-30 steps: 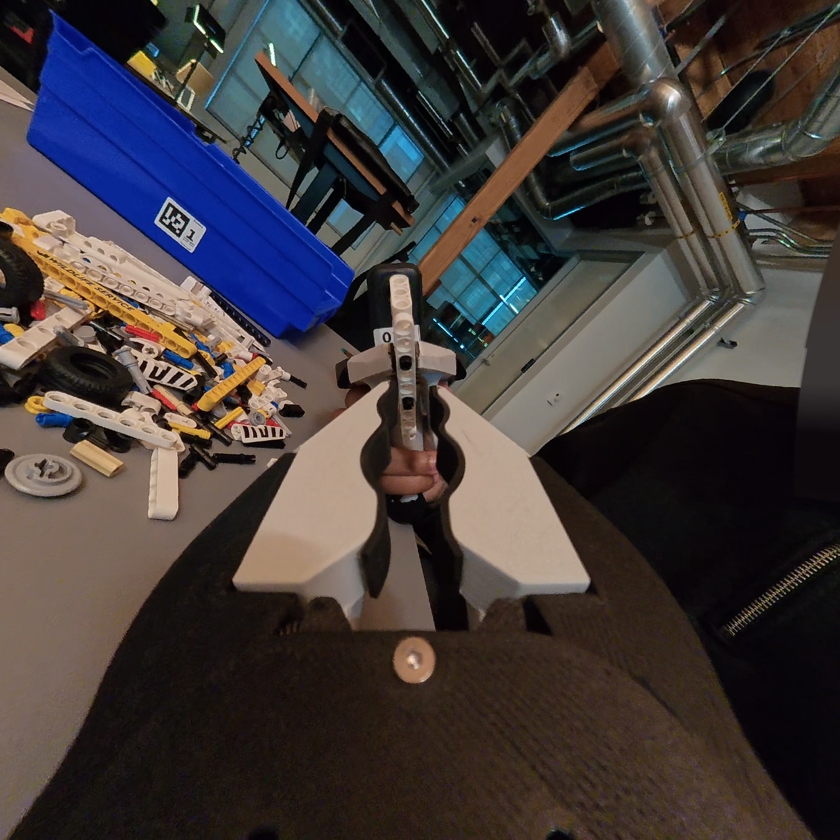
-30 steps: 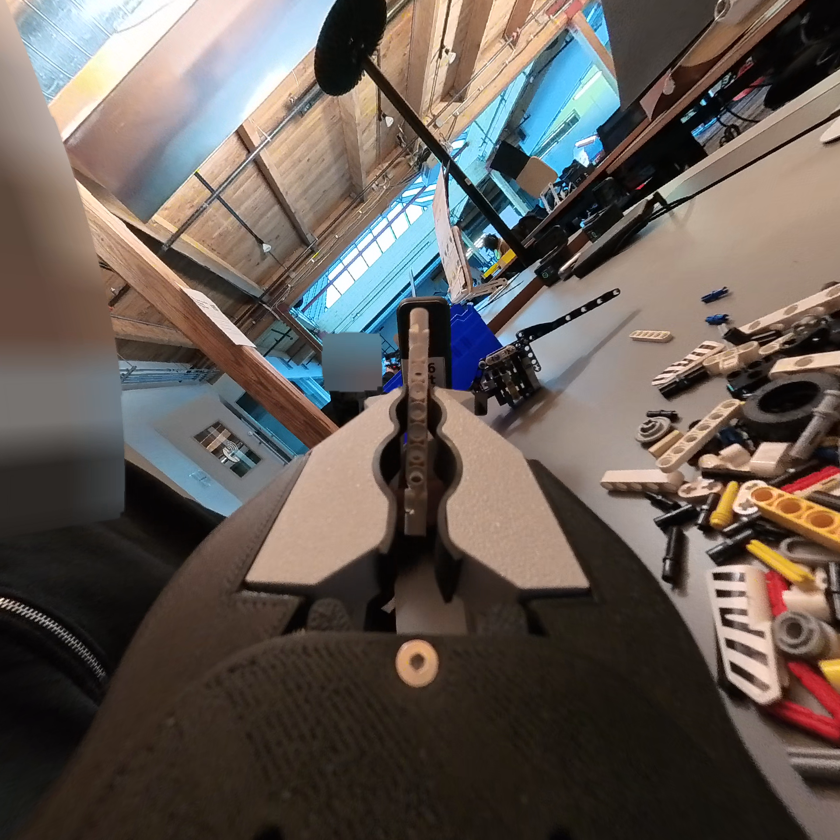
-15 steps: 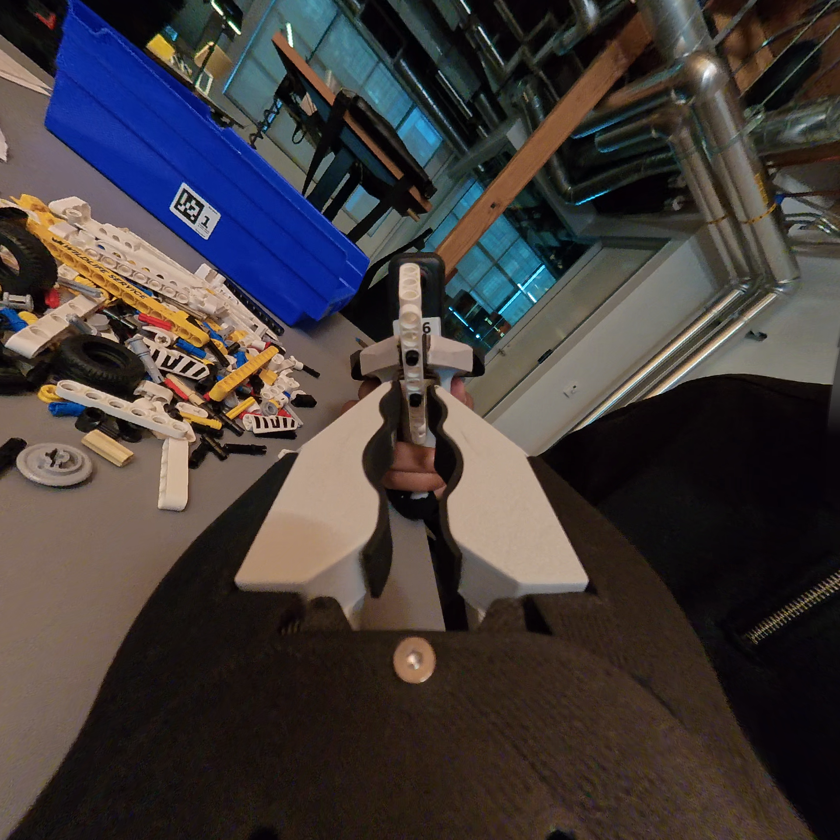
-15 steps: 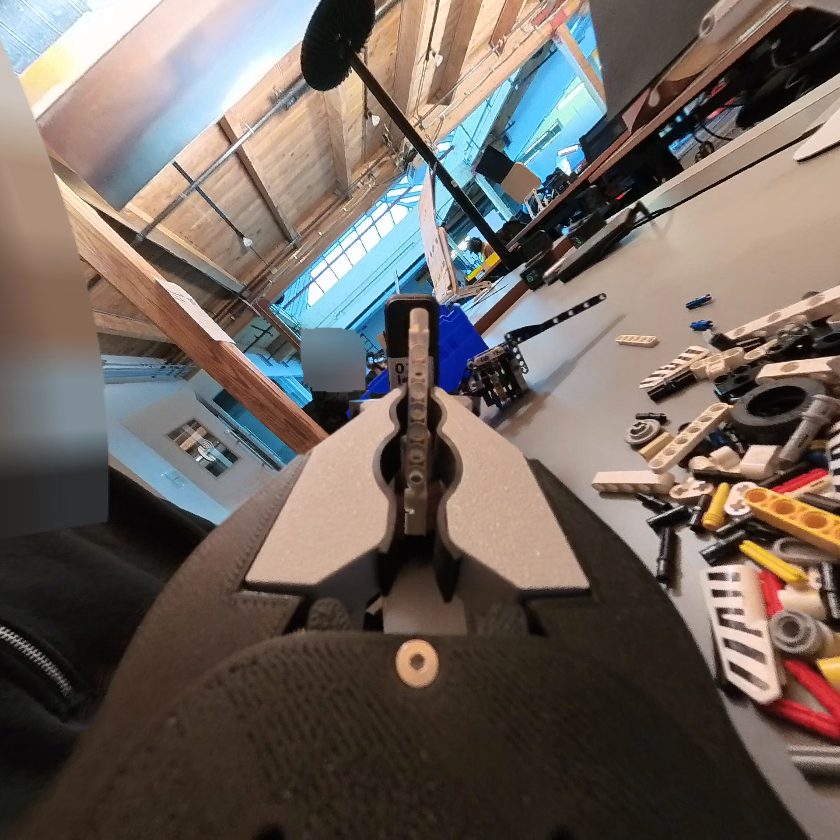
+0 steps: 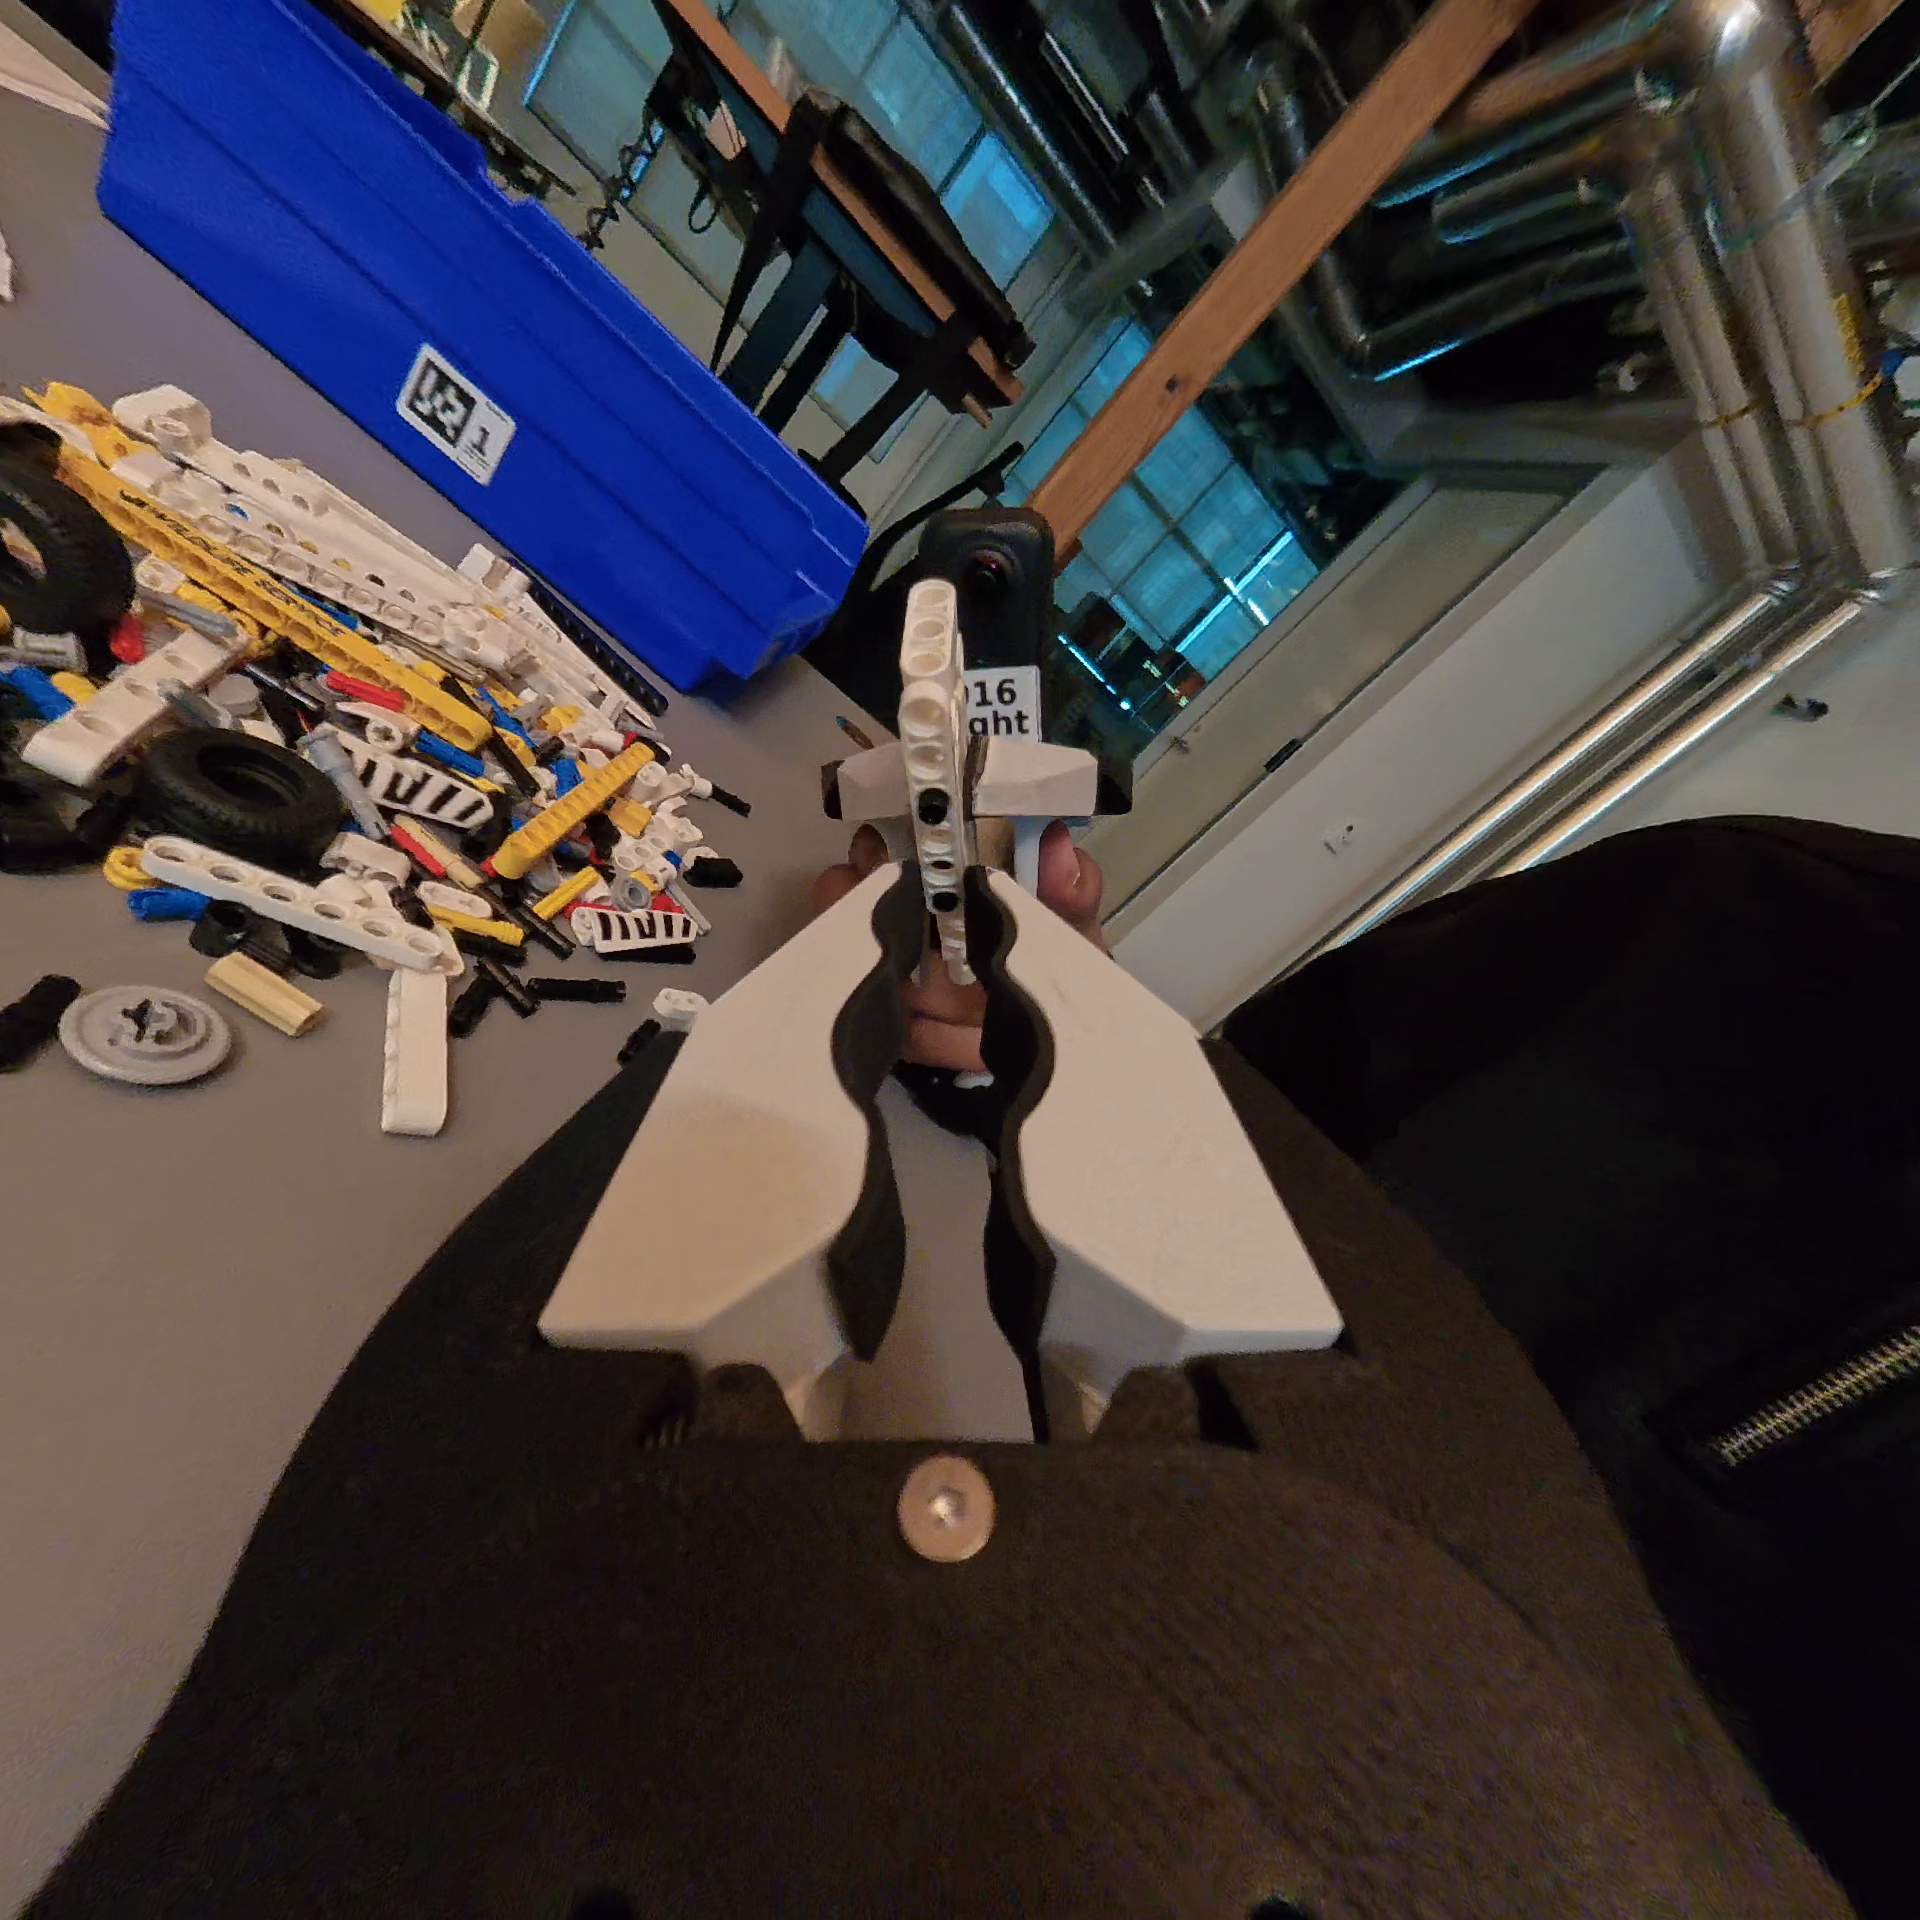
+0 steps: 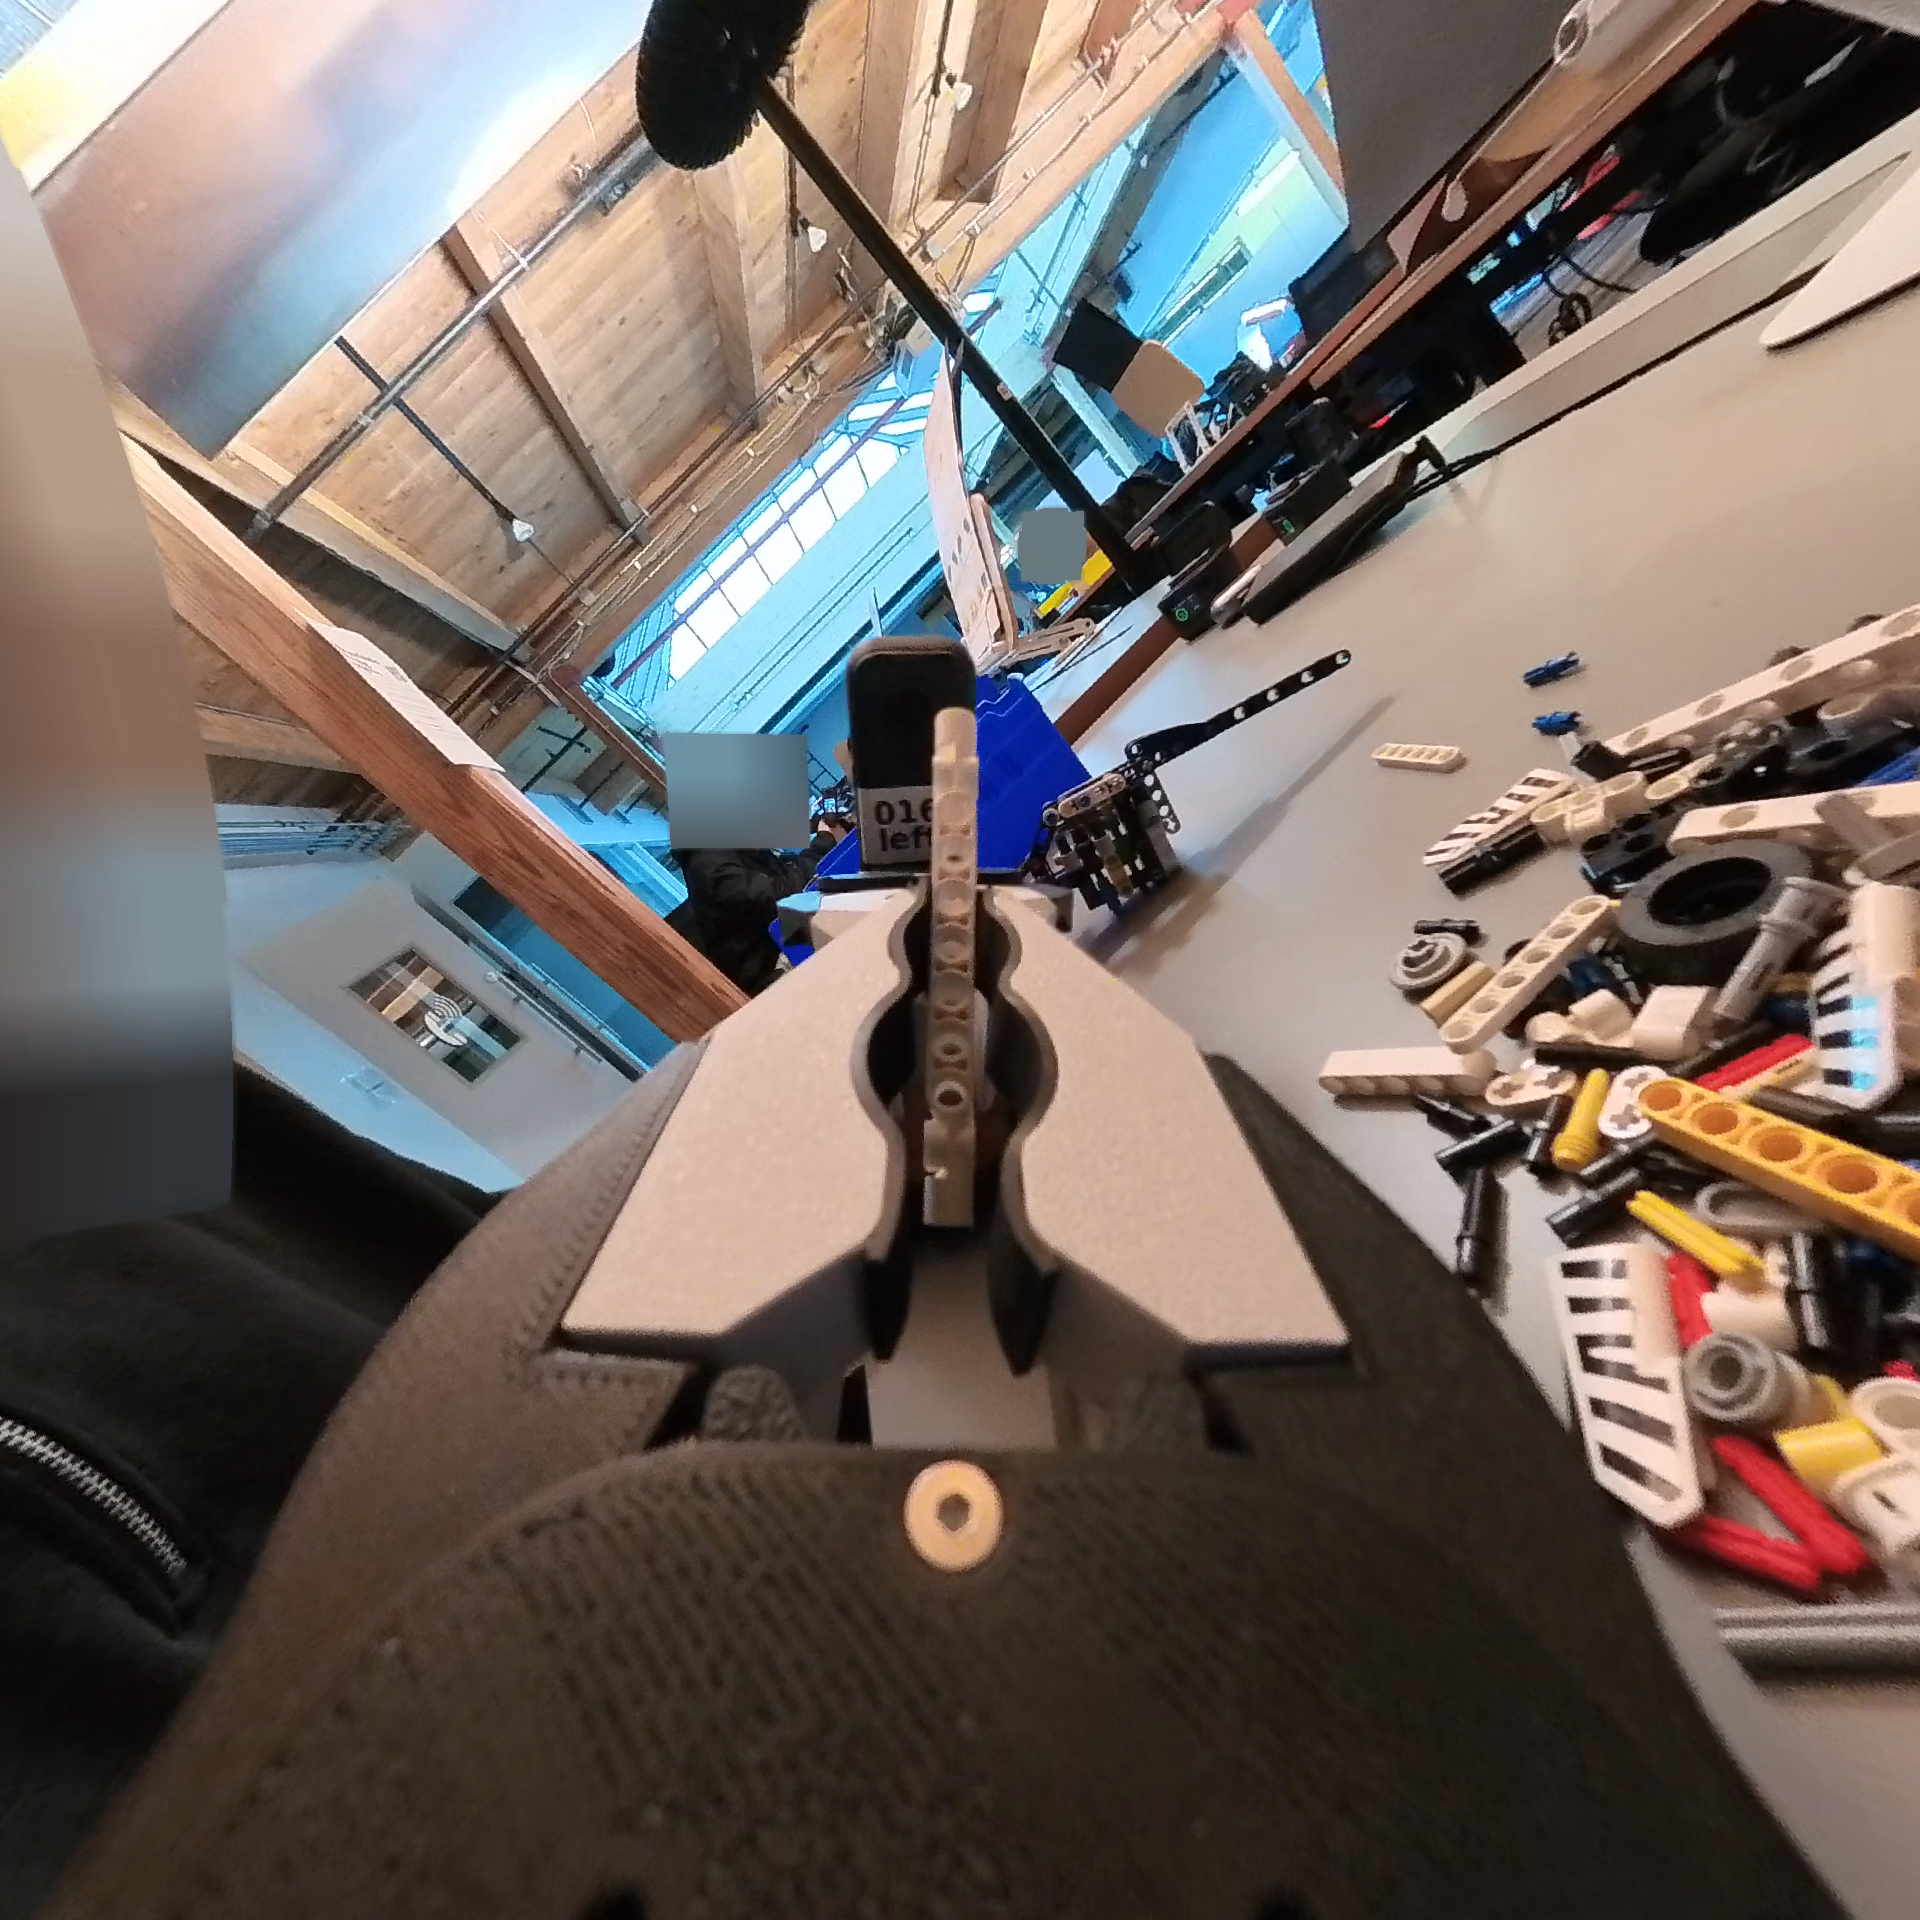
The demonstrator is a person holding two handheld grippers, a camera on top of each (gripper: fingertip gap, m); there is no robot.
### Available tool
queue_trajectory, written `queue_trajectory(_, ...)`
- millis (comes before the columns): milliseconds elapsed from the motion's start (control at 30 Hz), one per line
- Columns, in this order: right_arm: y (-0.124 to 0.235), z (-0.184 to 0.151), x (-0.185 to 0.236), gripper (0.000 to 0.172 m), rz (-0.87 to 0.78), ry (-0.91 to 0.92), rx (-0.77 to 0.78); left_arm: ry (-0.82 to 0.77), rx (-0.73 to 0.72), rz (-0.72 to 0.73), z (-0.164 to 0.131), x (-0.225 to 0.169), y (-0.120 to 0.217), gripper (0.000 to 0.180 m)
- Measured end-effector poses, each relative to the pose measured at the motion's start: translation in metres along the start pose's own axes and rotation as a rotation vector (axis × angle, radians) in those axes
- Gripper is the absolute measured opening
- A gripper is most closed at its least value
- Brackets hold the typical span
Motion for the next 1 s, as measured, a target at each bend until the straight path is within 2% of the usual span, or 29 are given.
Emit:
queue_trajectory(167, -0.002, 0.0, 0.003, 0.004, -0.015, 0.089, 0.019, 0.021, -0.014, -0.016, 0.0, 0.001, 0.002, 0.006)
queue_trajectory(300, -0.002, 0.0, 0.002, 0.004, 0.009, 0.046, 0.013, 0.044, -0.049, -0.043, 0.002, 0.001, 0.002, 0.007)
queue_trajectory(367, -0.002, -0.001, 0.002, 0.004, 0.01, 0.044, 0.019, 0.055, -0.125, -0.062, 0.01, 0.0, 0.009, 0.021)
queue_trajectory(467, -0.004, -0.003, 0.003, 0.004, 0.013, 0.052, 0.034, 0.11, -0.221, -0.098, 0.018, 0.002, 0.018, 0.016)
queue_trajectory(533, -0.005, -0.004, 0.004, 0.004, 0.023, 0.041, 0.032, 0.124, -0.222, -0.095, 0.018, 0.003, 0.018, 0.005)
queue_trajectory(733, -0.005, -0.004, 0.003, 0.004, 0.023, 0.032, 0.041, 0.137, -0.21, -0.106, 0.016, 0.003, 0.017, 0.011)
queue_trajectory(833, -0.005, -0.004, 0.002, 0.004, 0.022, 0.03, 0.037, 0.129, -0.202, -0.09, 0.016, 0.004, 0.016, 0.004)
queue_trajectory(1000, -0.005, -0.002, 0.002, 0.003, 0.017, 0.021, 0.002, 0.105, -0.207, -0.07, 0.017, 0.003, 0.016, 0.004)
Point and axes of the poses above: each gripper's, where its closed fingertips meet, y back along the fingers, z out of its top, x = y × z across the jaws, the point moved 6 cm from there along y, back along the fingers, and after that the axes turned 5 degrees about -x, right-handed, at the moved point
